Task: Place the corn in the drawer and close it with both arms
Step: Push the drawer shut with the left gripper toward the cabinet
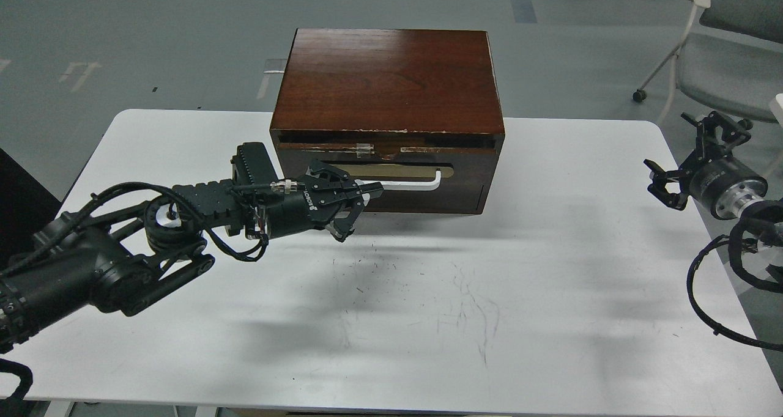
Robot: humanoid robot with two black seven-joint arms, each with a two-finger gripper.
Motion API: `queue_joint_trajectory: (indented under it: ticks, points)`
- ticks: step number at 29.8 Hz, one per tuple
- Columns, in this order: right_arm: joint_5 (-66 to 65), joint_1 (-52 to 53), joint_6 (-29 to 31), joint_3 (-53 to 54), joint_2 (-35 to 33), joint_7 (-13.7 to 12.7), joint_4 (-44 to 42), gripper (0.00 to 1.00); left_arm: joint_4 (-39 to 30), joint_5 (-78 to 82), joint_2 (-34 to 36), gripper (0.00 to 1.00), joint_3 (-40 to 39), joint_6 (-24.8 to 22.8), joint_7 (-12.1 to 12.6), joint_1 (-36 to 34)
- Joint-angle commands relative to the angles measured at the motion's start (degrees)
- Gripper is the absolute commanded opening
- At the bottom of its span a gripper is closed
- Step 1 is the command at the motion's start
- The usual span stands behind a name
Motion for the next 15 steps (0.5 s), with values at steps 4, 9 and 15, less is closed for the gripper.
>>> queue_joint_trajectory:
  ticks: [4,9,15]
  points:
    - [0.0,-0.1,0.1,0.0,0.0,0.0,0.1,0.95,1.9,0.0,-1.1,0.00,0.1,0.0,0.0,-1.3]
    - [0.0,-0.1,0.1,0.0,0.0,0.0,0.1,0.95,2.5,0.0,-1.3,0.00,-0.1,0.0,0.0,-1.4]
    - [0.0,-0.2,0.1,0.0,0.0,0.0,0.1,0.95,2.9,0.0,-1.8,0.00,-0.1,0.1,0.2,-1.8]
